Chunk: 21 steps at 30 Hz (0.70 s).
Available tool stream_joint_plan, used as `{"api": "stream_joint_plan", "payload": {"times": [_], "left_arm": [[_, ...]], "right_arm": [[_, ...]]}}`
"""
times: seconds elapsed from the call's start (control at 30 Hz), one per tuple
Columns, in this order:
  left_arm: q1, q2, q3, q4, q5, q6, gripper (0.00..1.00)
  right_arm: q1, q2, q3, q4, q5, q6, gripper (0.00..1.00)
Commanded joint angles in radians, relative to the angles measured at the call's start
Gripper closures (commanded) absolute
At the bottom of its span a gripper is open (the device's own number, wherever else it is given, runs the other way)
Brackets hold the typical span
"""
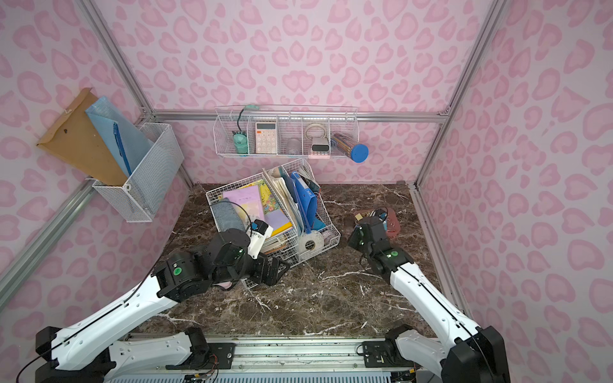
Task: Put the binder clips in the storage box
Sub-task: Pick up the binder clip at the center of the board, then place the binder clip in the storage box.
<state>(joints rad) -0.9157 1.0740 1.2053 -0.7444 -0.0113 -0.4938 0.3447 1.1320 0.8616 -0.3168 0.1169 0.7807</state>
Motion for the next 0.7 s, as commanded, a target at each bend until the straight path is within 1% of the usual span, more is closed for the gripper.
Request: {"api": "stream_joint_plan", "payload": {"times": [0.0, 0.07, 0.13, 0.23, 0.33, 0.47, 0.53, 0.57, 0.67], "left_arm": [[-0.001, 0.0, 0.009, 0.013, 0.007, 0.014, 0.02], [0.0, -0.003, 0.007, 0.013, 0.005, 0.013, 0.02], [0.0, -0.006, 0.003, 0.013, 0.004, 0.011, 0.02], [0.0, -0.014, -0.006, 0.017, 0.001, 0.011, 0.02], [-0.001, -0.02, -0.013, 0.018, 0.002, 0.014, 0.02], [-0.002, -0.031, -0.017, 0.019, -0.002, 0.017, 0.02], [0.0, -0.035, -0.018, 0.016, -0.004, 0.019, 0.02], [-0.001, -0.037, -0.018, 0.016, -0.004, 0.018, 0.02], [-0.002, -0.046, -0.023, 0.015, -0.008, 0.014, 0.02]], "right_arm": [[-0.156, 0.052, 0.063, -0.012, -0.175, -0.236, 1.0], [-0.249, 0.116, 0.127, -0.04, -0.232, -0.292, 1.0], [-0.31, 0.168, 0.177, -0.055, -0.25, -0.344, 1.0], [-0.378, 0.259, 0.249, -0.071, -0.219, -0.409, 1.0], [-0.434, 0.361, 0.33, -0.101, -0.198, -0.445, 1.0], [-0.468, 0.494, 0.443, -0.139, -0.174, -0.494, 1.0], [-0.471, 0.559, 0.491, -0.164, -0.15, -0.515, 1.0], [-0.473, 0.593, 0.542, -0.173, -0.135, -0.525, 1.0], [-0.477, 0.685, 0.607, -0.196, -0.124, -0.552, 1.0]]}}
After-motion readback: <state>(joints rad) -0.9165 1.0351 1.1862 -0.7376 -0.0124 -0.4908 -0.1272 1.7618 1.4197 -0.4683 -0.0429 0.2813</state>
